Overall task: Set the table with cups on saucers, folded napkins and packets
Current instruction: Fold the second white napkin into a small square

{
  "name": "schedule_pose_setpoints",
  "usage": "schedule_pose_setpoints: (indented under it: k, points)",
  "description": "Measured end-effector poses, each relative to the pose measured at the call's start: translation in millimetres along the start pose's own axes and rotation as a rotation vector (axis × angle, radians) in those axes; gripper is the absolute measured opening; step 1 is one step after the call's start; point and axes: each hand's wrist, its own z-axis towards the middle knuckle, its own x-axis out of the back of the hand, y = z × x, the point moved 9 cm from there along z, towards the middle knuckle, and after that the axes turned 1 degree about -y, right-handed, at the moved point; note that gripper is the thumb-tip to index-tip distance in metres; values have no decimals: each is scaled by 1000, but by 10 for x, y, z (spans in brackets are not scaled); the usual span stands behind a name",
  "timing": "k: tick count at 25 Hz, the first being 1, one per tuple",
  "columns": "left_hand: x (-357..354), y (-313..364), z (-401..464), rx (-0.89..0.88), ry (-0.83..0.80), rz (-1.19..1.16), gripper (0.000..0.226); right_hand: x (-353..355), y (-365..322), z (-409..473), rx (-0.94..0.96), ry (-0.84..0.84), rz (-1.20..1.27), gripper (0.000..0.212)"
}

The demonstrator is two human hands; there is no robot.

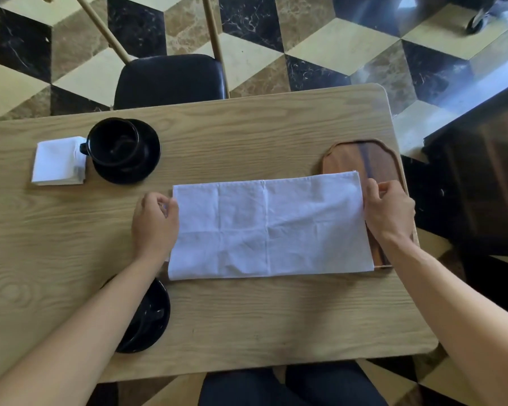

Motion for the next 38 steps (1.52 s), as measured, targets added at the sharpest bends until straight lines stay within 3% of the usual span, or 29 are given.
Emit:
schedule_pose_setpoints:
  k: [3, 6, 9, 17, 25, 32, 38]
  points:
    - [-74, -297, -493, 93, -240, 85, 14, 33, 250, -513, 37, -149, -48, 39]
    - [-87, -517, -722, 145, -367, 179, 16, 42, 478, -870, 71, -191, -46, 26]
    - [-88, -531, -739, 190, -398, 199, 23, 37, 648, -966, 45, -195, -17, 20]
    - [-90, -480, -706, 188, -512, 379, 46, -116, 813, -994, 2, -366, -46, 39]
    - [-245, -363, -1054, 80, -603, 428, 33, 144, 896, -766, -35, -335, 185, 28]
    - [-250, -424, -1624, 332, -349, -32, 16, 124, 1146, -644, -124, -398, 270, 29]
    - [-265, -581, -1912, 382, -118, -50, 12, 235, 1133, -575, -46, -385, 165, 27]
